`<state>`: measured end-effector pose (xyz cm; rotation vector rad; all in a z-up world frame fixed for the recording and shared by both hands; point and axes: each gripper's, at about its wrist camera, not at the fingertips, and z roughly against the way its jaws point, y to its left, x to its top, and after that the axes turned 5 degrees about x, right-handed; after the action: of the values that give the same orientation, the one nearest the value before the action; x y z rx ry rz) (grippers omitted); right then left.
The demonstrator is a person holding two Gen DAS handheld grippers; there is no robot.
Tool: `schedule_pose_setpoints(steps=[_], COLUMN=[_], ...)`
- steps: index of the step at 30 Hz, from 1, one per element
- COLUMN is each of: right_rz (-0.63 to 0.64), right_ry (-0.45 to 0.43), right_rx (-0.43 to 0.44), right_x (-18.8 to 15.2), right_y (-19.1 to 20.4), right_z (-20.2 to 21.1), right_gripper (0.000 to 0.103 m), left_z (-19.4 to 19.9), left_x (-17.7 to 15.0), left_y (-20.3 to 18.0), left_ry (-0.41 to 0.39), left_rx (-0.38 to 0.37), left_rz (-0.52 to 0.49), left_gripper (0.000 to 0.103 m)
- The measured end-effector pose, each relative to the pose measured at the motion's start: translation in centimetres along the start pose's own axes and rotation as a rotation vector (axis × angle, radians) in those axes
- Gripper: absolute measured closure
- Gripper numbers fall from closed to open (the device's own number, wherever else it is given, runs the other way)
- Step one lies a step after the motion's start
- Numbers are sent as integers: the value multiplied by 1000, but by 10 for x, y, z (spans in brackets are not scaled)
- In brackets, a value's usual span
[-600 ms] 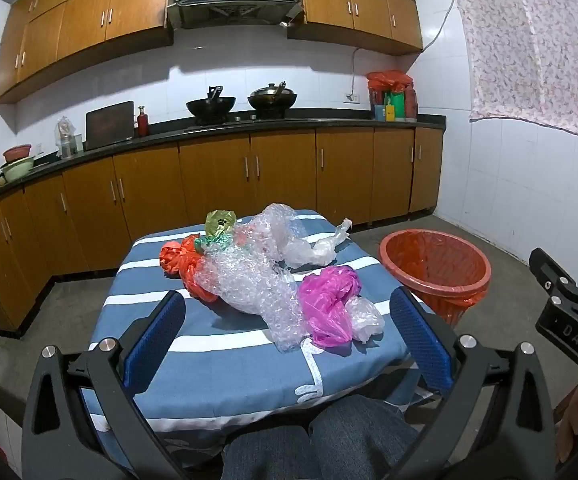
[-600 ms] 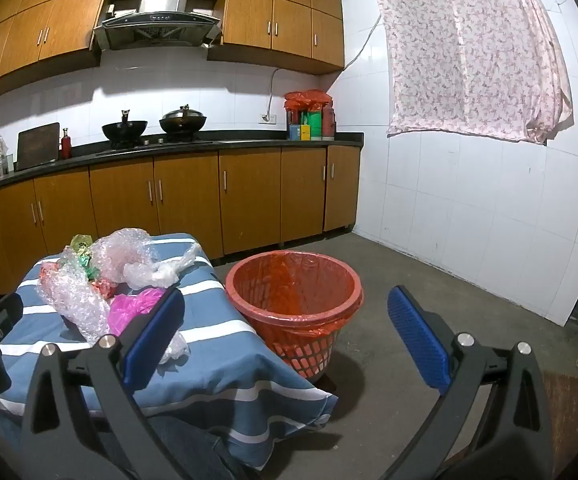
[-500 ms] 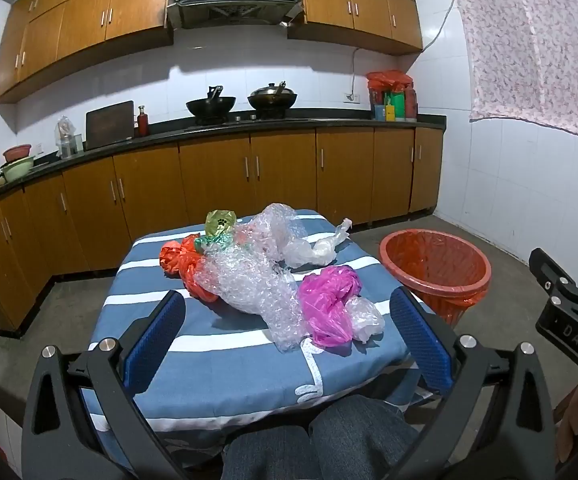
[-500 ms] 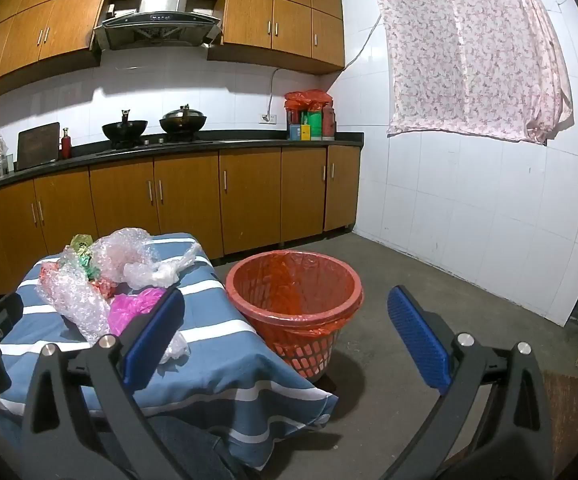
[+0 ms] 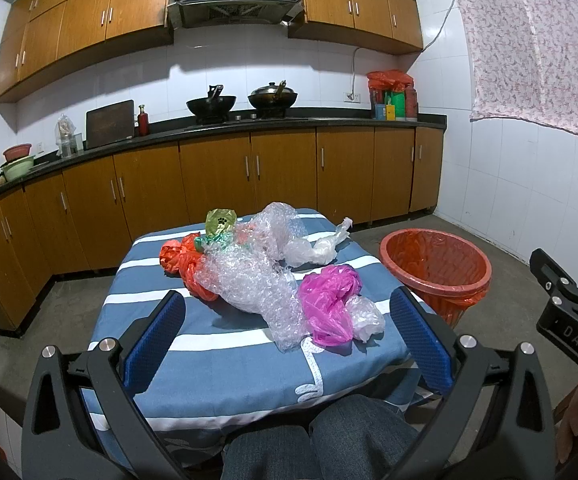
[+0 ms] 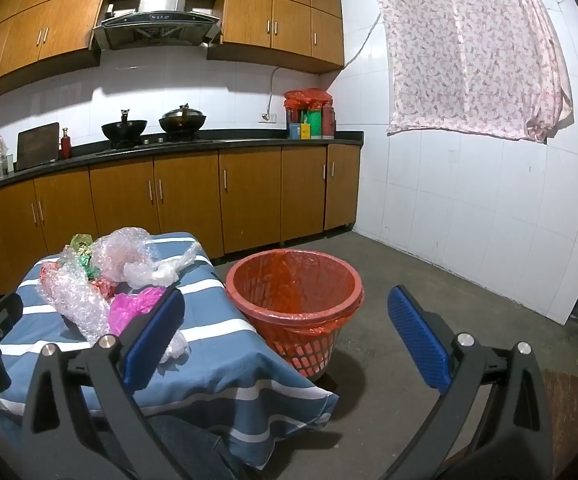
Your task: Collect trash
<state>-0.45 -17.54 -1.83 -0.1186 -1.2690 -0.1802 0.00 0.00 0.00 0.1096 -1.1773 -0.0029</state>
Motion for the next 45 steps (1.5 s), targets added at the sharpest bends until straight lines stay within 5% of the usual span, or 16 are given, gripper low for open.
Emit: schedule_pose_setpoints(steps=[45], right_rz=[-6], right_ry=[4], right_rx=[1], right_x=[-1], right_y=[1], right_z=[-4], right_gripper=[4], left_z=[0], left_x=[0], left_y=[0], left_ry=[4], left_rx=[0], left_rz=[2], left_gripper=[2])
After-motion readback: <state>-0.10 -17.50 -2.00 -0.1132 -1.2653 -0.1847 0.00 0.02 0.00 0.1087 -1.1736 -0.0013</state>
